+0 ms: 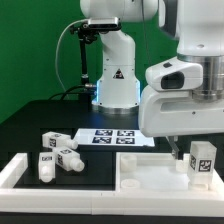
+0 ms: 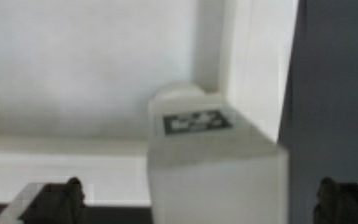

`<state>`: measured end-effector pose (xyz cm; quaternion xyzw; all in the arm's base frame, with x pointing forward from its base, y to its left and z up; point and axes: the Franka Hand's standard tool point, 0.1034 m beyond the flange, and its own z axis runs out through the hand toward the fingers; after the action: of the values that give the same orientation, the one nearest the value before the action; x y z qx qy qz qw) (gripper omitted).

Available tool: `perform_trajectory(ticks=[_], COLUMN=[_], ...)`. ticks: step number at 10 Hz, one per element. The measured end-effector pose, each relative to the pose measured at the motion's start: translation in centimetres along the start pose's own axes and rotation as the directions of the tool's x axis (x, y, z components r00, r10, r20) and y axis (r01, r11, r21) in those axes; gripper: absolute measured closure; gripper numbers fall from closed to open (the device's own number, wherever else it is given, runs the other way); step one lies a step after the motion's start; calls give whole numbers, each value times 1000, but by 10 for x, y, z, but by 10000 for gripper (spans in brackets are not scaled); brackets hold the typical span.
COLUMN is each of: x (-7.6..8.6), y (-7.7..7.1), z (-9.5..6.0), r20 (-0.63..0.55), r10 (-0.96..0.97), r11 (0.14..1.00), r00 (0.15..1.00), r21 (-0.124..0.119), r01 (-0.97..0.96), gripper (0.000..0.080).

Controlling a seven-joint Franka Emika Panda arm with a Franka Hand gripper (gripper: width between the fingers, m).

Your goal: Assemble one leg

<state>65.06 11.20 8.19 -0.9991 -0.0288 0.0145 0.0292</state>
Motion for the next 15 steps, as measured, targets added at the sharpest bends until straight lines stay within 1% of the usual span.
perform_trajectory(ticks=[1,2,3,4,5,6,7,9,10,12,13,14,15], x=[-2,-2,-1,-2,-1,-1,-1,-1,-1,-3,-6,-6,-6], y=[-1,0,0,-1,0,0,1,3,6,12,15,14,14], z=[1,1,1,2,2,2,2,3,3,4,4,4,4], r20=[3,3,3,3,3,3,-2,-19,-6,54,95,95,94], r10=[21,22,94,177,232,277,377,586,722,894,961,963,963], r11=[1000,1000,996,984,973,961,926,811,692,441,251,244,245], r00=[1000,1000,996,984,973,961,926,810,692,446,260,252,253], r21=[0,0,2,2,1,1,2,16,29,82,98,94,95], r01=[-21,-22,-94,-177,-232,-277,-377,-585,-722,-894,-963,-965,-965], gripper=[150,273,273,457,514,514,514,514,514,512,512,512,511])
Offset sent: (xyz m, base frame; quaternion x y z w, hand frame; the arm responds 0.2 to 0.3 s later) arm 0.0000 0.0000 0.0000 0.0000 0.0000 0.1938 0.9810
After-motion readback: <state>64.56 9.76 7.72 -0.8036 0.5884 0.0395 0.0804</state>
